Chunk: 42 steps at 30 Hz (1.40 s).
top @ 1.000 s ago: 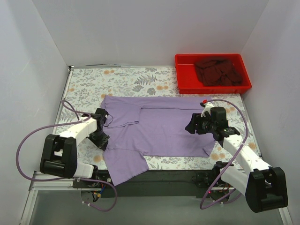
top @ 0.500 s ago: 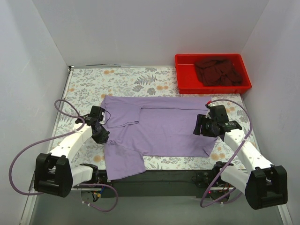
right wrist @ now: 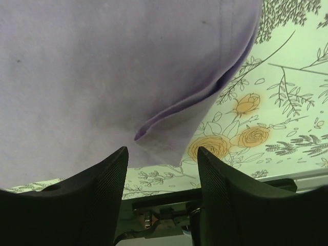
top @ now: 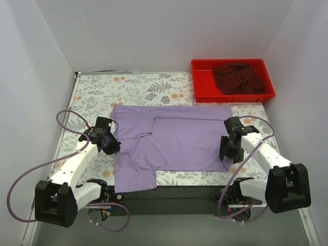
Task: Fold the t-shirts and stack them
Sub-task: Fold the tshirt
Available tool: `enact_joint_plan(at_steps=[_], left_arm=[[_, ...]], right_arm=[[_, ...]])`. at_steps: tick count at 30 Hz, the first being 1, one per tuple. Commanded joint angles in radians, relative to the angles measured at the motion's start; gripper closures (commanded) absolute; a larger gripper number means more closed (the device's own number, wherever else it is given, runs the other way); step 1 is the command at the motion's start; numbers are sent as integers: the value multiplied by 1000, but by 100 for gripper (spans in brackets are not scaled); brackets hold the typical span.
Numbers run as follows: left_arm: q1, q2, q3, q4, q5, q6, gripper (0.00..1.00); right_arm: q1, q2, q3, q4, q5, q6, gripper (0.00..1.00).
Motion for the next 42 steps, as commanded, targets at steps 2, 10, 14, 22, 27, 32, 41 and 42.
enact_joint_plan(at_steps=[2, 10, 14, 22, 27, 32, 41, 42], left_arm=[[-6, -42, -15, 33, 33, 25, 100], [-20, -62, -16, 37, 36, 25, 100], [-20, -62, -18, 42, 39, 25, 100], [-20, -54, -16, 37, 36, 25, 100], [-20, -51, -16, 34, 33, 24, 100], [-20, -47, -13, 33, 30, 22, 100], [-20, -31, -9, 28, 32, 27, 100], [-20, -30, -8, 28, 32, 27, 100]], right_arm=[[42, 24, 18, -65, 52, 83, 38], [78, 79, 60, -61, 118, 97, 41], [89, 122, 80, -52, 137, 91, 46], [105, 145, 83, -2, 92, 72, 50], [115, 173, 71, 15, 81, 66, 50], [117, 178, 48, 24, 88, 57, 55], [114, 173, 14, 24, 120, 44, 67], [115, 171, 11, 24, 123, 41, 67]])
